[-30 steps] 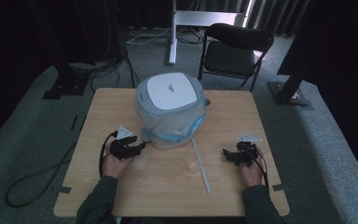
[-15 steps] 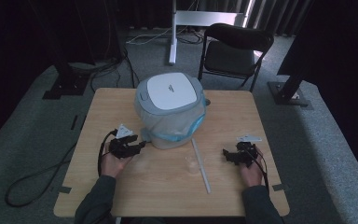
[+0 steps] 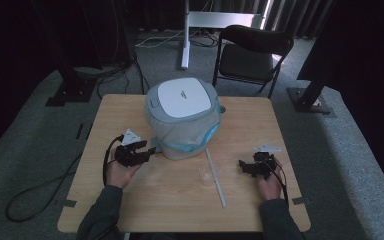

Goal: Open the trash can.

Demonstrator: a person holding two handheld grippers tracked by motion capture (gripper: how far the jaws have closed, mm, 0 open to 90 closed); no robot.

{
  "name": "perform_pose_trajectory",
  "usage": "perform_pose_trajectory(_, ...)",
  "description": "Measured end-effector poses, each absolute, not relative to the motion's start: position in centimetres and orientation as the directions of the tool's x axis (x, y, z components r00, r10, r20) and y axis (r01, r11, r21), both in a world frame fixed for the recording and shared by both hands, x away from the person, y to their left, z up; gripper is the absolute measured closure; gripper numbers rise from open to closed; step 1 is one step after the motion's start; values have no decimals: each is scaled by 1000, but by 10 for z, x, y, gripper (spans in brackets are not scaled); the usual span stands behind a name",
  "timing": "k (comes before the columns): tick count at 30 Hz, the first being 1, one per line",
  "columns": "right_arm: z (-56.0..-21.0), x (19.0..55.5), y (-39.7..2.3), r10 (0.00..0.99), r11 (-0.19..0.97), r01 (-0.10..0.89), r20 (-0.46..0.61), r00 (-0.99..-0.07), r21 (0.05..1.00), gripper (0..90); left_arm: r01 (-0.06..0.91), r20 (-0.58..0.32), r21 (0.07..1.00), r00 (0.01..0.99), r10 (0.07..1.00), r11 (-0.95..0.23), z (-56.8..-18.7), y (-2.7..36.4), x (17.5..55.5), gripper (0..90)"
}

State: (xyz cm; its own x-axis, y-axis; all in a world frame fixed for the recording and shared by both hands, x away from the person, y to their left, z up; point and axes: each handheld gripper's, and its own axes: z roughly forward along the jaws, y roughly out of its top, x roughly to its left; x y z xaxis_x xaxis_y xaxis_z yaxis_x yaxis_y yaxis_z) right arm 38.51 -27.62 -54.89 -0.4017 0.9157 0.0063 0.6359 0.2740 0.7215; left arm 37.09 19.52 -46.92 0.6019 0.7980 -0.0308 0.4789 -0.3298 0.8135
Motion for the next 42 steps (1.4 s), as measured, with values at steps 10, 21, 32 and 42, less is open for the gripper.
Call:
perform_pose_trajectory(10, -549, 385, -276, 916, 273, 637, 7, -401, 721, 119, 469, -28, 821, 603, 797, -326, -459, 197, 372, 498)
perform_pose_trajectory(21, -549, 385, -276, 918, 270, 638, 7, -396, 721, 120, 449, -16, 827, 620, 785, -338, -446, 199, 371, 502)
perform_pose_trajectory(32, -549, 385, -275, 918, 270, 638, 6, -396, 722, 120, 416, 4, 844, 627, 779, -339, -425, 204, 371, 536)
perform_pose_trajectory(42, -549, 384, -275, 917, 272, 637, 5, -398, 721, 120, 381, 35, 856, 633, 773, -351, -404, 207, 371, 551)
